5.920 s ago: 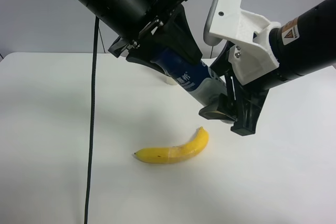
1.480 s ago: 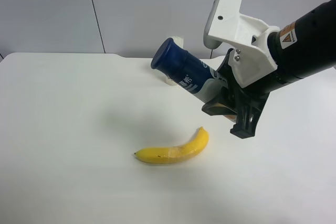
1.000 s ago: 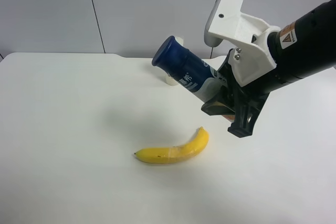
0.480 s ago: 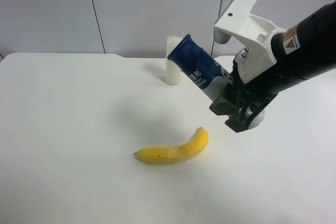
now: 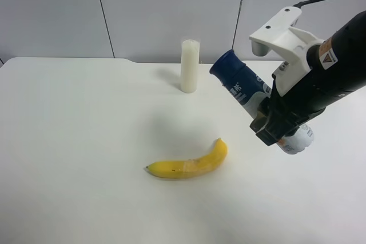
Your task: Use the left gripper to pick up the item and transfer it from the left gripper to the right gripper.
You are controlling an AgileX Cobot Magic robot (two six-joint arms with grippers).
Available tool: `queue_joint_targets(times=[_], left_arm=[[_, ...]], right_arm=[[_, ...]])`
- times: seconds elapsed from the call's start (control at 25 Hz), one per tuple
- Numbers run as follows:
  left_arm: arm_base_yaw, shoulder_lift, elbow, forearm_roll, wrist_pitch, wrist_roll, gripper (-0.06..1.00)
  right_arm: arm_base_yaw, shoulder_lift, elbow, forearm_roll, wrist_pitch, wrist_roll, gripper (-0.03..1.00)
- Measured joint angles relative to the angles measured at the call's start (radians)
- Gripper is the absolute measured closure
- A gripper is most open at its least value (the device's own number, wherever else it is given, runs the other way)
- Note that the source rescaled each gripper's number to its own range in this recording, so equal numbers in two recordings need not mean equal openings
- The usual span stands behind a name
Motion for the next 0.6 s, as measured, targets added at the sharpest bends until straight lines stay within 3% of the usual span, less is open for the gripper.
queue_joint_targets(times=[0.28,0.6], left_arm=[[0.000,0.000,0.000,0.000,0.000,0.000,-0.05],[0.000,0.000,0.000,0.000,0.000,0.000,-0.05]], right_arm=[[-0.176,0.000,0.000,0.048,0.034,0.019,0.97],[-0.388,0.002,0.000,0.060,0.003,0.005,0.97]])
